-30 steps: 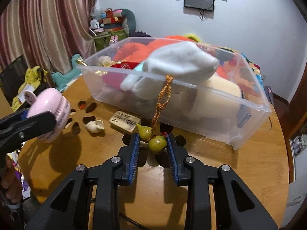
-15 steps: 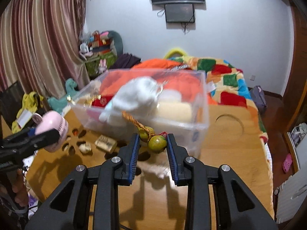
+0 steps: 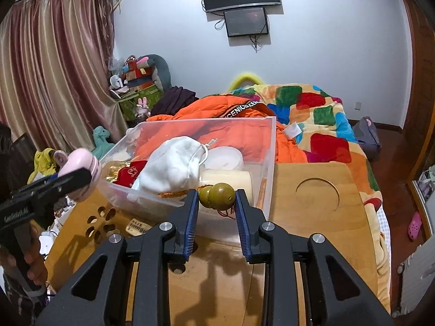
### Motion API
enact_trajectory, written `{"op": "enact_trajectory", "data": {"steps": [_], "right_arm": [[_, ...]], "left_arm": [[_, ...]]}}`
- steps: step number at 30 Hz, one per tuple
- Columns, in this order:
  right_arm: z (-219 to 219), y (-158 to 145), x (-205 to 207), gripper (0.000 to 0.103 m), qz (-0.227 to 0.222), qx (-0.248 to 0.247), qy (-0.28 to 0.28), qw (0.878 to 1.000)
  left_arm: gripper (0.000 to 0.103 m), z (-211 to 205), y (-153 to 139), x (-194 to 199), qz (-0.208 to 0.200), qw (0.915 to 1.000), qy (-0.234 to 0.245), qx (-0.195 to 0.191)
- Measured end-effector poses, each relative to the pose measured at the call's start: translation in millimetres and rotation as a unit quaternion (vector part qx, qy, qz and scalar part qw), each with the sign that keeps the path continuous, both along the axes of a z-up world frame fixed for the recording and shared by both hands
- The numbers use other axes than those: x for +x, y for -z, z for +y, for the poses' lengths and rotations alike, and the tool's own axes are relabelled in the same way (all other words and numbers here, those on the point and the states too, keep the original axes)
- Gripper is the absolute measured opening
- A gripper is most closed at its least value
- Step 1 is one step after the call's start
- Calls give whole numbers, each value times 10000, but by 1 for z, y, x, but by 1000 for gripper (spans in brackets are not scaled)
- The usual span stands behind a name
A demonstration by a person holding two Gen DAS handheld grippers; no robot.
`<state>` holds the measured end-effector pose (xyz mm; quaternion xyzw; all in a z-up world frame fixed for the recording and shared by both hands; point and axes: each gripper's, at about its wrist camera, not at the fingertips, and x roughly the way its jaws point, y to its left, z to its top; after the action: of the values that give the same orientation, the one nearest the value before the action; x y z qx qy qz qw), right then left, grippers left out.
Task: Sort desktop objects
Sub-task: 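Carry the pink jar and bead charm up over the clear bin, then lower the jar and charm into the bin and open both tools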
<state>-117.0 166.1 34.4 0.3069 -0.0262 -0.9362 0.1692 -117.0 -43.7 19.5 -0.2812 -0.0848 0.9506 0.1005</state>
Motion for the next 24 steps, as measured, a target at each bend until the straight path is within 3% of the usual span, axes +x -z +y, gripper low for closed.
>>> {"op": "enact_trajectory", "data": {"steps": [17,21,24], "right_arm": [[2,6,-18,25,-142,4,-203,9997],[1,5,-14,37,-172,-80,-221,9996],[-1,4,-9,40,-136,-58,-200,9997]], "left_arm": [[64,17,24,-45,-322,9986,-11,-418],[64,17,17,-37,-158,9987,-73,-470],[64,17,6,-27,42,9991,-14,-421]]}}
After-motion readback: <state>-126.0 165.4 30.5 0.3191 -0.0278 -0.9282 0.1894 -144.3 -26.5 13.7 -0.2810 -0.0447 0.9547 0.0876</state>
